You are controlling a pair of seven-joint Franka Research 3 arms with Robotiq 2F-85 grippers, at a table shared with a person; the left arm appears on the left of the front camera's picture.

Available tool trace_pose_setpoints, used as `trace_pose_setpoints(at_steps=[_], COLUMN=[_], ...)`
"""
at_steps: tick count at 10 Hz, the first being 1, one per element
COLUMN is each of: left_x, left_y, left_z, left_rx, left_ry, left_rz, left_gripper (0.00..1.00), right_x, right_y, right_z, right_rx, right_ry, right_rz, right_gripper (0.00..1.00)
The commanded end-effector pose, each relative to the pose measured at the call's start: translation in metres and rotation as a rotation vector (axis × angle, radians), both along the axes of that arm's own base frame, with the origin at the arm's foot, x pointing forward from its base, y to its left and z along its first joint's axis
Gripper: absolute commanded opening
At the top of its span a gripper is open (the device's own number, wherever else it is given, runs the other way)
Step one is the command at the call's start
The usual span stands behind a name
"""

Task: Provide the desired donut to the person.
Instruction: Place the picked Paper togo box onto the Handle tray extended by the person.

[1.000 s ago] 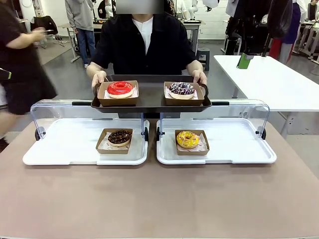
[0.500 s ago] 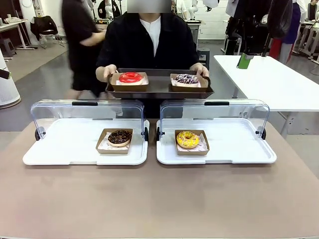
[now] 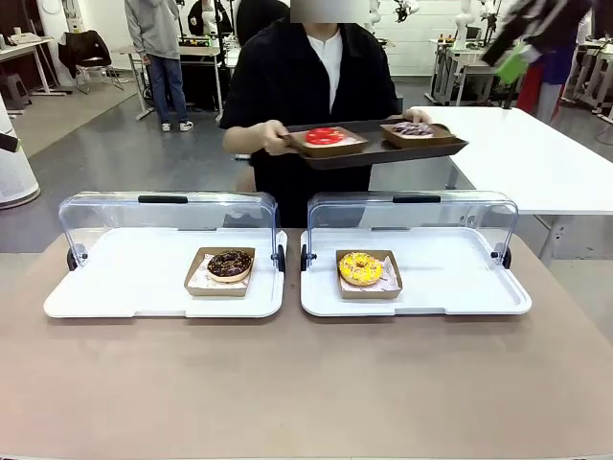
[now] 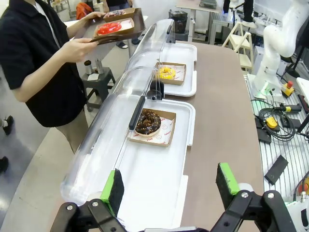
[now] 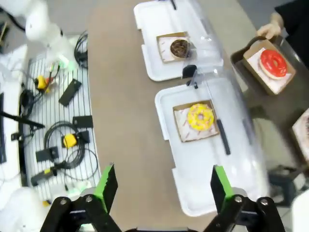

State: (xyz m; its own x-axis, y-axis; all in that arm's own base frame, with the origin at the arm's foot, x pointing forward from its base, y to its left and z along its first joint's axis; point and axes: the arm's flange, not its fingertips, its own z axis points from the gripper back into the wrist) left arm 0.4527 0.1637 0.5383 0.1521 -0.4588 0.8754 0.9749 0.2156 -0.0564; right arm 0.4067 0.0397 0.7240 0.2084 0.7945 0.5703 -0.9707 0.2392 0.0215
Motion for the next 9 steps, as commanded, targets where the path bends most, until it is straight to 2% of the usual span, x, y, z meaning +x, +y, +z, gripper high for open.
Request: trace_pose_setpoints(at_steps=[1, 4, 5, 6, 7, 9], left_x=[0.0, 0.0, 0.0, 0.0, 0.0, 0.0], left_y=[0.0, 0.0, 0.0, 0.0, 0.0, 0.0], left_z=[0.001, 0.001, 0.001, 0.001, 0.001, 0.001], left_rx=[-0.003, -0.003, -0.003, -0.003, -0.003, -0.003], left_ry=[-0.004, -0.004, -0.004, -0.004, -0.004, -0.004], left_rz=[0.005, 0.005, 0.005, 0.005, 0.005, 0.005], left_gripper=[1.0, 1.0, 1.0, 1.0, 1.0, 1.0], right_x=[-0.023, -0.037, -0.04, -0.045, -0.038, -0.038], right_y=[-0.027, -0.08, -0.083, -0.074, -0.086, -0.086], right_z=[-0.04, -0.082, -0.082, -0.069, -0.078, -0.078], right_rx=[0.076, 0.235, 0.263, 0.174, 0.199, 0.199], right_ry=[0.042, 0.004, -0.036, -0.065, 0.019, 0.019], right_rz=[-0.086, -0.016, 0.006, -0.113, -0.03, -0.03], right_gripper=[1.0, 1.0, 1.0, 1.0, 1.0, 1.0])
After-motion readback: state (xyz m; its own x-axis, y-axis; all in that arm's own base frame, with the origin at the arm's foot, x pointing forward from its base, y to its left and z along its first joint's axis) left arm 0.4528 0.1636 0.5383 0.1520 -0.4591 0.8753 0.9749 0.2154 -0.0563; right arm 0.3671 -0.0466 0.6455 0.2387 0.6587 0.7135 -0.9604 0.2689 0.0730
